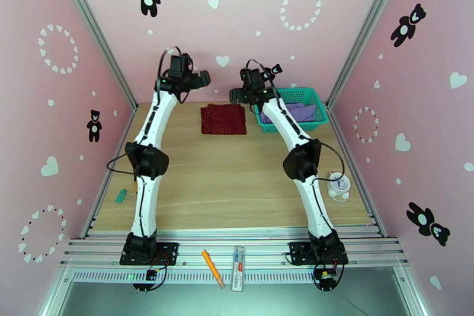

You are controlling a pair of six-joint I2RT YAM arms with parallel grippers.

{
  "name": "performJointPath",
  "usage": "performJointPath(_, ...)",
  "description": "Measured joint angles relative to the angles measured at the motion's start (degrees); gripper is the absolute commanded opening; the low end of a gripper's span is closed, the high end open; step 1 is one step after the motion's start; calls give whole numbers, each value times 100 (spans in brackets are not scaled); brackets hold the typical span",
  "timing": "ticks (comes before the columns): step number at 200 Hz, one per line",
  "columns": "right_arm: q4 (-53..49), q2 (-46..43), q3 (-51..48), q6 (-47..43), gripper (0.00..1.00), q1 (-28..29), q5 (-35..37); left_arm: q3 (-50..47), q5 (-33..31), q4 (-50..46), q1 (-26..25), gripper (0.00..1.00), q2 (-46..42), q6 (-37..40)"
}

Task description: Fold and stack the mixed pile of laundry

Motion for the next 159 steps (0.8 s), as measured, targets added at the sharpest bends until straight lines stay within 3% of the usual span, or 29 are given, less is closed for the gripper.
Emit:
performJointPath(25,-433,-560,37,-144,91,-328,216,-1082,26,13,-35,98,-1338,0)
performJointPath(61,-859,-557,-33,-313,91,-1379,321,-3515,59,201,-273,98,-3003,-2)
performJointPath(97,-994,129,-74,-468,92,-2055,332,-4815,59,208,-507,98,-3617,-22)
performJointPath(159,-1010,1375,-140,-570,88,-2131,105,-5803,-118,203,-614,98,-4387,-66)
